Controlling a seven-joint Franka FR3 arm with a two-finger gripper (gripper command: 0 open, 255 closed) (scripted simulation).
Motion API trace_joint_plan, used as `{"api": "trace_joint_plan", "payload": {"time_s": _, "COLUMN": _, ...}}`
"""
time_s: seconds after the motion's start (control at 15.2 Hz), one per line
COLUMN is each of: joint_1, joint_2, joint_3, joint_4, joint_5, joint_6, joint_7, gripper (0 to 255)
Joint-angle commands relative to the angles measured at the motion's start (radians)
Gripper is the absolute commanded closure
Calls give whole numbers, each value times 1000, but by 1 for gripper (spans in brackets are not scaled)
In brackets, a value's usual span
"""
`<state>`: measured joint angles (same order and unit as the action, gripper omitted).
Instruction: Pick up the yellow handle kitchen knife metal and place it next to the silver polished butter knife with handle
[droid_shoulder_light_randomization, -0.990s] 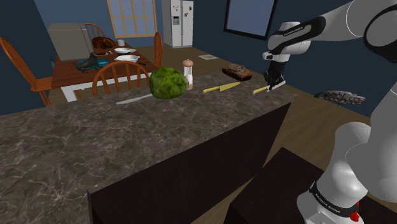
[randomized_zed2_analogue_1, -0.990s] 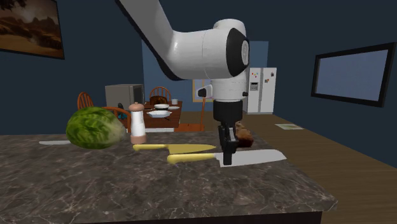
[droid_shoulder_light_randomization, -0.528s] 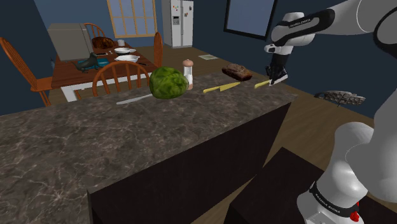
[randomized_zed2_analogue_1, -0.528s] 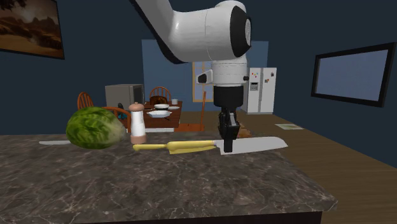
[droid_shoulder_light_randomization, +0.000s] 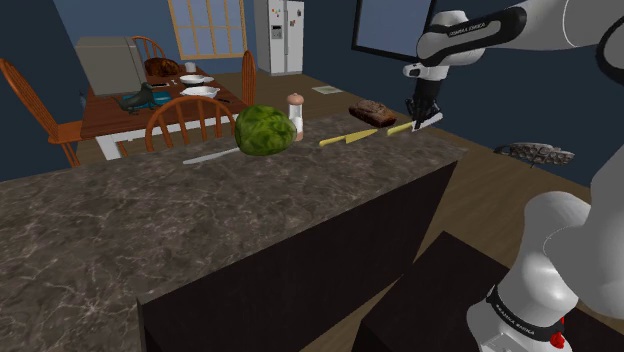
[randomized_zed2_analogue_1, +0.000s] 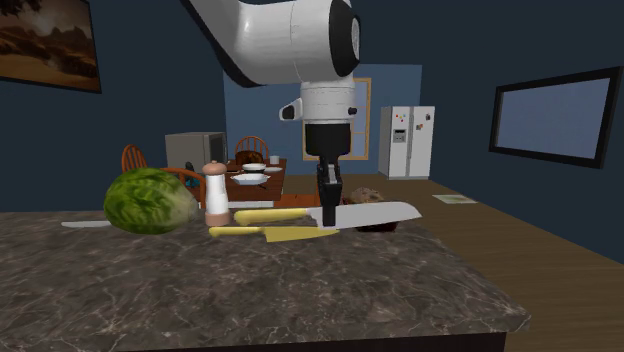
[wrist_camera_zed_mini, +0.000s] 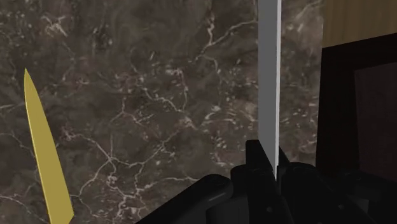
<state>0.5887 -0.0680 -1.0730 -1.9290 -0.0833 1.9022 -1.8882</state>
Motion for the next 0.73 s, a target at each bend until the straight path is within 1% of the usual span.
{"api": "trace_joint_plan", "payload": {"time_s": 0.0, "joint_1": 20, "joint_2": 20, "joint_3": 21, "joint_4": 11, "joint_5": 18, "joint_6": -3, "joint_7": 41, "gripper": 255}}
{"api": "trace_joint_plan", "payload": {"time_s": 0.33, "joint_1": 70, "joint_2": 69, "joint_3": 71, "joint_4": 41, "joint_5": 62, "joint_6": -10, "joint_7": 125, "gripper": 255}}
{"api": "trace_joint_plan", "payload": {"time_s": 0.66, "joint_1": 111, "joint_2": 150, "joint_3": 113, "joint_4": 100, "joint_5": 132, "joint_6": -25, "joint_7": 189, "gripper": 255}}
